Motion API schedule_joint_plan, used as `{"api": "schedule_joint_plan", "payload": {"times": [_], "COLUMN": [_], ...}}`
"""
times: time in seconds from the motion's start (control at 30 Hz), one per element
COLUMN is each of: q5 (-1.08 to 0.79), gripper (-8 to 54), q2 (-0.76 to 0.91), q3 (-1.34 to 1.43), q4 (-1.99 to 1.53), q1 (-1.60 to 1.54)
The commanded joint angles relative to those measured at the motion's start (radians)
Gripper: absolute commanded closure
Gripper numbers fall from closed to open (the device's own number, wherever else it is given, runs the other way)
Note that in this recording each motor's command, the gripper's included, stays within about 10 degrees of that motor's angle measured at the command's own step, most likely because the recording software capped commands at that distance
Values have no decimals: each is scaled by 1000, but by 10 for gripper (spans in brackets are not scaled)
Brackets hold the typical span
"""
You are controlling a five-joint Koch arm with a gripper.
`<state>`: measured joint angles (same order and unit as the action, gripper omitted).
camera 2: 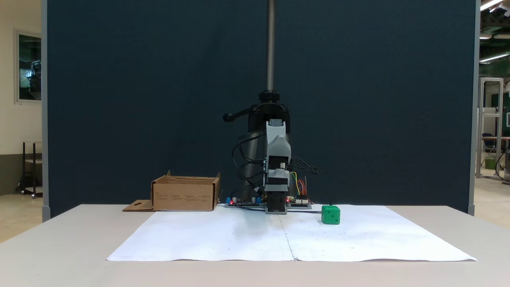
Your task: Grasp a green dice and put it in the bin.
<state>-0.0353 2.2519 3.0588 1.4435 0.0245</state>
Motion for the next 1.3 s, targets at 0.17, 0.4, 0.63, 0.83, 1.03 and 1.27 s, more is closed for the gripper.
{"api": "schedule_joint_plan", "payload": {"times": [0.17, 0.4, 0.63, 0.83, 1.03, 1.27], "q5": [-74, -74, -74, -74, -74, -74], "gripper": [0, 0, 1, 2, 3, -3], "q2": [109, 109, 109, 109, 109, 109], "q3": [72, 72, 72, 72, 72, 72], "q4": [-55, -55, -144, -147, -161, -170], "q1": [31, 31, 9, 20, 21, 20]}}
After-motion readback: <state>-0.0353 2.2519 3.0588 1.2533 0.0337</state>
